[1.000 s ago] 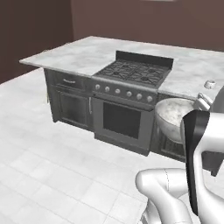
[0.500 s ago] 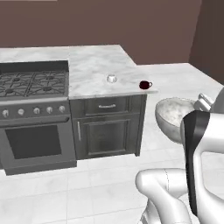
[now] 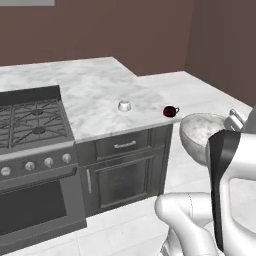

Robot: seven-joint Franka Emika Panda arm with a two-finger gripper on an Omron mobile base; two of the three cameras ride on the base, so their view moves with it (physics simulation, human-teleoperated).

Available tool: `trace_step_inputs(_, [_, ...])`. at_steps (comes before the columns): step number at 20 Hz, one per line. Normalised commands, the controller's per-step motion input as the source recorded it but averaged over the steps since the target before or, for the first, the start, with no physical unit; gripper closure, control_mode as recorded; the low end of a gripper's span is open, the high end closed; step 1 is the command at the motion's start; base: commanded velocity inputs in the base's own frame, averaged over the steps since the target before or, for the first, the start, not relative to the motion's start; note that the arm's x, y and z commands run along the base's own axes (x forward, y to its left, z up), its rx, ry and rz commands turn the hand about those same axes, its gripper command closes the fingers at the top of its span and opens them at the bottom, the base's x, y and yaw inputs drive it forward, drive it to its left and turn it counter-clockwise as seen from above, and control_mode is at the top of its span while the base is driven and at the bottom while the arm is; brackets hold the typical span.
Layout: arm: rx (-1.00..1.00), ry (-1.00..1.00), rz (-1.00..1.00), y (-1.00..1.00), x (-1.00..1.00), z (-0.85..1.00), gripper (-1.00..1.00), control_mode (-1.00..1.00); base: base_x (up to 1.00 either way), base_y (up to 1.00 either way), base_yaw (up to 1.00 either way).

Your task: Clear the mugs and bowl far away from the sink.

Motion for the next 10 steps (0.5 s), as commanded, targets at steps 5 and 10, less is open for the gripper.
trace_step_inputs(5, [0.00, 0.00, 0.00, 0.00, 0.00, 0.00, 1.00, 1.00, 0.63, 0.63, -0.05])
trace_step_inputs(10, [0.00, 0.00, 0.00, 0.00, 0.00, 0.00, 1.00, 1.00, 0.84, 0.08, 0.13])
